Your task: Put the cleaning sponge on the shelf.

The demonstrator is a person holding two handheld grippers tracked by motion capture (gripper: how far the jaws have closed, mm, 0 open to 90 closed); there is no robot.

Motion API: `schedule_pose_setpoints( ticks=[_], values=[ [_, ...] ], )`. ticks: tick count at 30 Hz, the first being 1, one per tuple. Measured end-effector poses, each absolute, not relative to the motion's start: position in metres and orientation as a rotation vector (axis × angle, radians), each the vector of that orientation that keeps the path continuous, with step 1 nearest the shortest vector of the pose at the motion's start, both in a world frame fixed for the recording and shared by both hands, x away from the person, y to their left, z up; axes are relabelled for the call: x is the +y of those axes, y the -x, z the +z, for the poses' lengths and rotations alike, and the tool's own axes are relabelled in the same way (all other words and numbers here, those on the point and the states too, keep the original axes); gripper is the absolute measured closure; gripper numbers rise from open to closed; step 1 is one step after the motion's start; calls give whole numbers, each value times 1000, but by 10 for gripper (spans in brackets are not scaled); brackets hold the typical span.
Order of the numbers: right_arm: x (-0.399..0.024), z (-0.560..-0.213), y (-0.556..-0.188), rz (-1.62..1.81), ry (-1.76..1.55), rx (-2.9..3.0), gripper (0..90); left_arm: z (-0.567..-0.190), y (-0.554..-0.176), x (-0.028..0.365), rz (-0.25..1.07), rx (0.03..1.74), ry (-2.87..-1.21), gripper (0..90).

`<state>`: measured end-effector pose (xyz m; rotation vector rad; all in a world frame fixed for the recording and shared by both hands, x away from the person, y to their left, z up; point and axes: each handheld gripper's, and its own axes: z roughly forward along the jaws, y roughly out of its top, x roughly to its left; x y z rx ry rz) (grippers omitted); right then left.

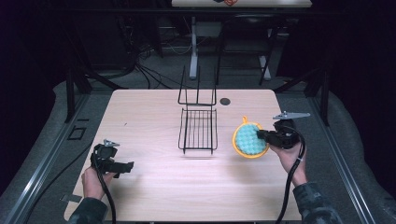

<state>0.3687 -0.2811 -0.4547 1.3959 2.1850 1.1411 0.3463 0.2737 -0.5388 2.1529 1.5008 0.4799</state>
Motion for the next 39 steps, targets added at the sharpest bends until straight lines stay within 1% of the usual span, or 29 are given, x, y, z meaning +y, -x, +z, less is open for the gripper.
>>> schedule_pose_setpoints(
  ticks=[8,15,23,39],
  values=[
    [-275,-446,-366,1172,-1377,2176,869,-537,-344,272,486,1495,-2144,14],
    [-268,-444,-371,1171,-1358,2196,869,-538,-347,271,479,1489,-2152,12],
    [-249,-435,-376,1195,-1306,2219,869,-537,-346,273,485,1485,-2146,12],
    [-208,-436,-393,1210,-1259,2288,868,-539,-349,276,470,1499,-2139,12]
  ],
)
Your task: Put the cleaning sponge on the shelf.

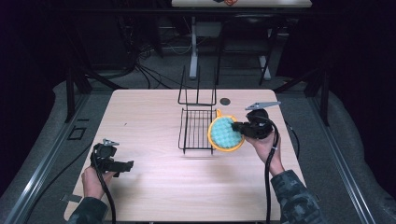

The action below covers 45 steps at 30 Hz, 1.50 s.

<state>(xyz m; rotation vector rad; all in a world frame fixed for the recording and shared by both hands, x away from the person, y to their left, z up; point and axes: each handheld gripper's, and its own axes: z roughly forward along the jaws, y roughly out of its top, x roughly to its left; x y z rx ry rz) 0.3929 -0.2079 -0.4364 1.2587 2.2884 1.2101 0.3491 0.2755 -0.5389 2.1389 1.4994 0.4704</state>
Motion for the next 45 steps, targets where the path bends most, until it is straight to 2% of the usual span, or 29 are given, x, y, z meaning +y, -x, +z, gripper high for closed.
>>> schedule_pose_setpoints(
  ticks=[15,45],
  values=[
    [-166,-448,-411,1225,-1292,2278,868,-538,-347,276,479,1492,-2130,13],
    [-130,-487,-437,1226,-1501,2149,865,-537,-347,275,477,1481,-2139,14]
  ],
)
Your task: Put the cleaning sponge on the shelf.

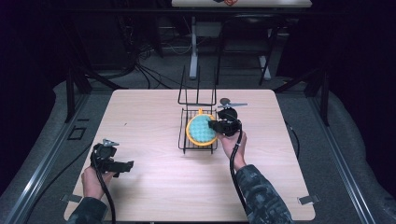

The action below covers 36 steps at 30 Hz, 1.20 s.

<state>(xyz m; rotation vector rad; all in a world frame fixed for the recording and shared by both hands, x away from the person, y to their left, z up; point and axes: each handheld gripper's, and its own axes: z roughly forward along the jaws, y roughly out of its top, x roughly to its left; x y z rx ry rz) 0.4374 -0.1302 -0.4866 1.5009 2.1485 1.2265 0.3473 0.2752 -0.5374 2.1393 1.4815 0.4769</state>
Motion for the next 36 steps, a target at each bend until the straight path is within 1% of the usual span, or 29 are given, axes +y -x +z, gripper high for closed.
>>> schedule_pose_setpoints(
  ticks=[15,18,22,30,32,34,36],
  values=[
    [-114,-515,-445,1186,-1594,2089,857,-539,-348,276,461,1466,-2152,21],
    [-112,-519,-447,1165,-1621,2078,848,-539,-349,275,460,1469,-2150,22],
    [-112,-522,-448,1142,-1628,2093,813,-539,-348,275,461,1469,-2146,21],
    [-115,-521,-444,1135,-1648,2111,675,-538,-348,275,467,1464,-2151,21],
    [-117,-519,-444,1139,-1643,2113,606,-538,-348,275,466,1466,-2152,21],
    [-118,-518,-443,1143,-1620,2120,565,-538,-348,275,467,1466,-2152,22],
    [-120,-515,-442,1154,-1608,2130,501,-538,-348,275,472,1463,-2155,21]
  ],
)
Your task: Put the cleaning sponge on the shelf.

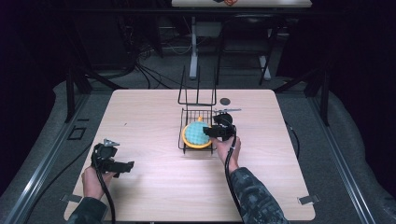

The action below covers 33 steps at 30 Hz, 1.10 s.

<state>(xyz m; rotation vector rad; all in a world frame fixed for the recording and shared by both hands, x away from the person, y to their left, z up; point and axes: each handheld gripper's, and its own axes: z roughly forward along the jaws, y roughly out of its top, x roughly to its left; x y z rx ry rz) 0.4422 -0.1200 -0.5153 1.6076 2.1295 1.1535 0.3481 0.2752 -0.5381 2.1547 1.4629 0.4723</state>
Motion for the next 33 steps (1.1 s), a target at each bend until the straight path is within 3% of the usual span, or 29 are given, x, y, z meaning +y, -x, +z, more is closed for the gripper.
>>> schedule_pose_setpoints(
  ticks=[12,33],
  values=[
    [-135,-487,-423,1181,-1458,2211,212,-538,-348,274,471,1466,-2155,20],
    [-189,-450,-370,1140,-1286,2286,14,-537,-347,273,480,1457,-2162,19]
  ],
)
